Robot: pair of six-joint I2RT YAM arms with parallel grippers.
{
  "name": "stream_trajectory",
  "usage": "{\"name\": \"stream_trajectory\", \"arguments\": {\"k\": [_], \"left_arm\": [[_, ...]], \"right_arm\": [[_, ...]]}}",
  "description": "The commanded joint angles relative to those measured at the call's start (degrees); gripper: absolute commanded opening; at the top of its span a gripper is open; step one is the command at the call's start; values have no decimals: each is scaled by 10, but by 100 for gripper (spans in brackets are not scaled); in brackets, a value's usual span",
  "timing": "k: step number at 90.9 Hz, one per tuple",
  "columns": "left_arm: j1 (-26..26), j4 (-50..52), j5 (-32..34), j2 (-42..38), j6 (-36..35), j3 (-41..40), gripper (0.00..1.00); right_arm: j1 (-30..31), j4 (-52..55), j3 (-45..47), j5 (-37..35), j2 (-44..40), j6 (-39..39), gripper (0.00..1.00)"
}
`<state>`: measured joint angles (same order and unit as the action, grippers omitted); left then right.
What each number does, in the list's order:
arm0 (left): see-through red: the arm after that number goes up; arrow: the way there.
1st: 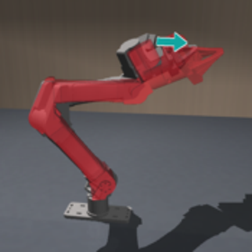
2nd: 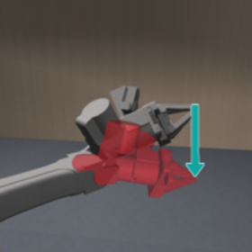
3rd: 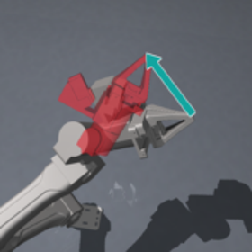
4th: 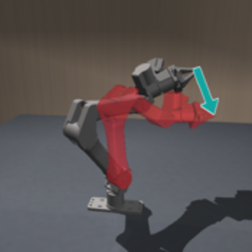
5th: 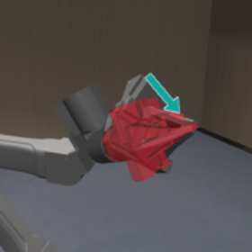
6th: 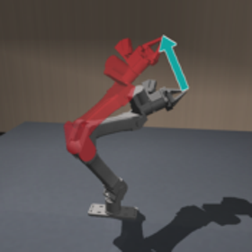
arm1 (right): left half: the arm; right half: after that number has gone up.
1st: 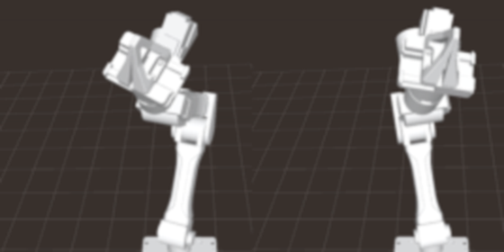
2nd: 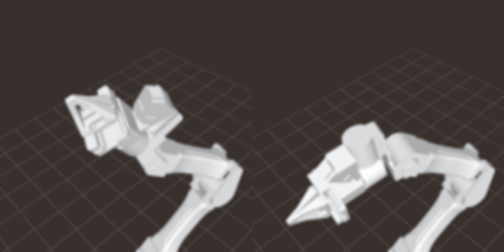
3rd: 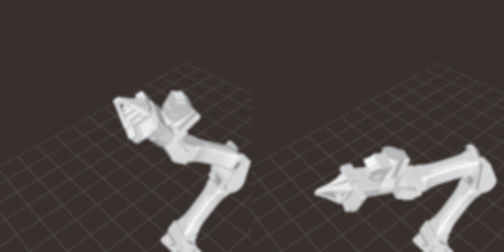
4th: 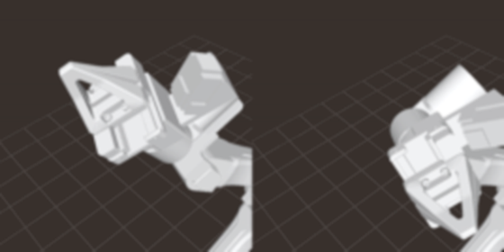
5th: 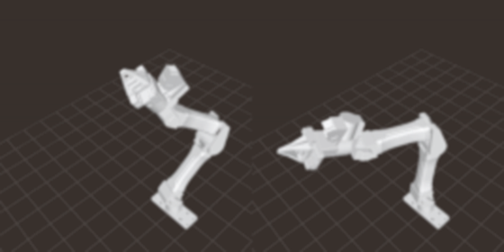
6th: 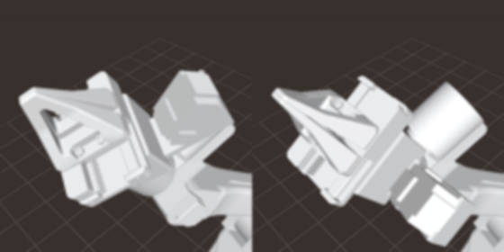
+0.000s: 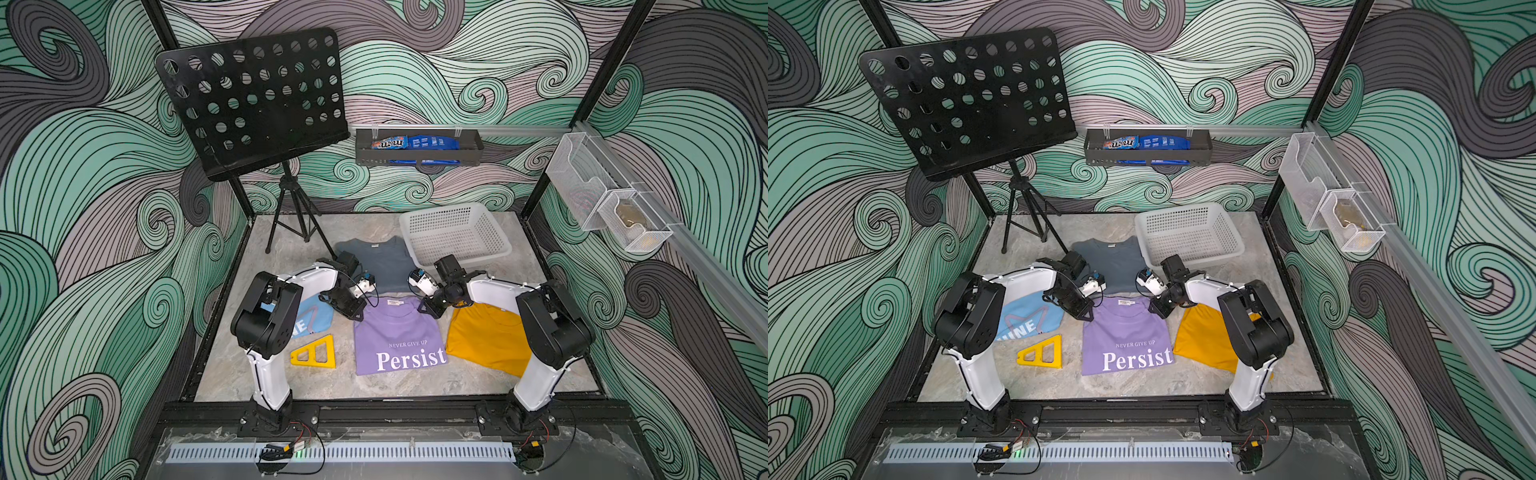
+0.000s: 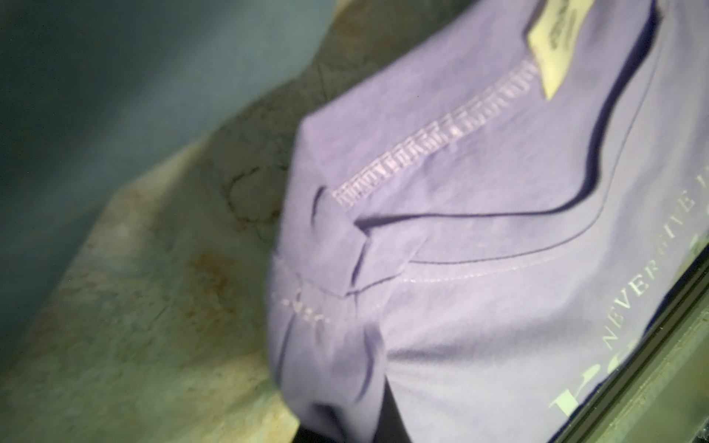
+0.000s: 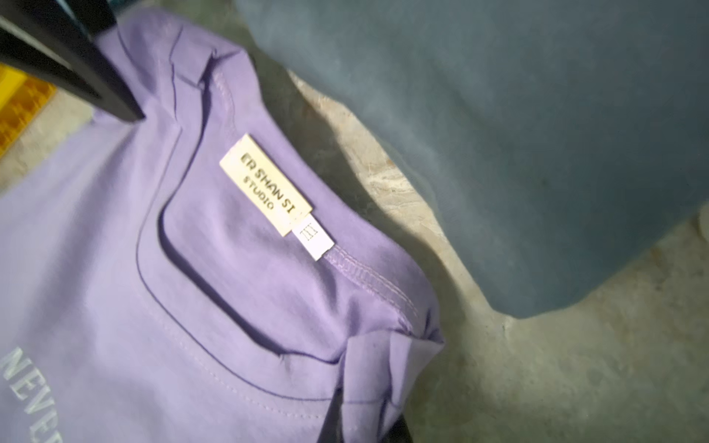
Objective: Put the folded t-shirts into the basket
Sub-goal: Pick up the T-shirt from the center of the board, then place the T-shirt in the bin.
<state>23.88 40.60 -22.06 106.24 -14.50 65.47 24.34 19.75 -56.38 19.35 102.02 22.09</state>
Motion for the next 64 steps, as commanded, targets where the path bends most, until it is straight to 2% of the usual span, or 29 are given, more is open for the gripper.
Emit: {"name": "stream_trajectory", "arguments": {"k": [1, 20, 37, 43, 53, 64], "left_arm": [[-2, -6, -44, -47, 6, -15, 0], [-11, 20, -76, -167, -17, -15, 0], [-11, 33, -131, -241, -18, 31, 0], [-11, 11, -150, -266, 6, 47, 0], [-7, -43, -170, -280, 50, 79, 0], [6, -62, -166, -242, 91, 165, 0]], "right_arm": [[-1, 4, -11, 62, -42, 16, 0], [-27, 25, -18, 124, -144, 56, 0], [-58, 76, -79, 128, -205, 66, 0], [-74, 90, -109, 122, -224, 64, 0], [-112, 86, -153, 130, -248, 54, 0], [-165, 87, -221, 128, -235, 38, 0]]}}
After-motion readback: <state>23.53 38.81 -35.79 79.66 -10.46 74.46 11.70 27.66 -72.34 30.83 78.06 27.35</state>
